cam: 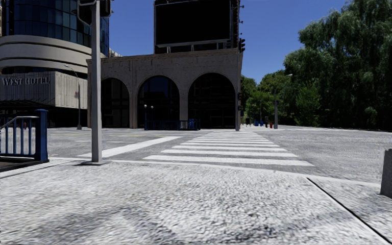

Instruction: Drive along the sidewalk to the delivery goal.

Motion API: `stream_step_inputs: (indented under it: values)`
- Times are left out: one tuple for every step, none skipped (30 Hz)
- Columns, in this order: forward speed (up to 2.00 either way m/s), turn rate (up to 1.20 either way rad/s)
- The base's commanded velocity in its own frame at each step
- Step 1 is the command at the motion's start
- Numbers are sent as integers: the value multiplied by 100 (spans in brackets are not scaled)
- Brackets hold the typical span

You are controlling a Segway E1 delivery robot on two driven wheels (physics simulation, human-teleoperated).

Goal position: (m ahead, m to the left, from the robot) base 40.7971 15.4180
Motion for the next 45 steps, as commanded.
stream_step_inputs:
  values:
    - [200,-76]
    - [200,-81]
    - [200,-77]
    - [200,0]
    - [200,0]
    - [200,0]
    - [200,0]
    - [200,0]
    - [200,0]
    - [200,0]
    - [200,0]
    - [200,0]
    - [200,0]
    - [200,0]
    - [200,0]
    - [200,0]
    - [200,0]
    - [200,0]
    - [200,0]
    - [200,0]
    - [200,0]
    - [200,0]
    - [200,0]
    - [200,0]
    - [200,0]
    - [200,0]
    - [200,0]
    - [200,0]
    - [200,0]
    - [200,-29]
    - [200,-72]
    - [200,-116]
    - [200,-77]
    - [200,-6]
    - [200,-1]
    - [200,0]
    - [200,0]
    - [200,0]
    - [200,0]
    - [200,0]
    - [200,0]
    - [200,0]
    - [200,0]
    - [200,0]
    - [200,0]
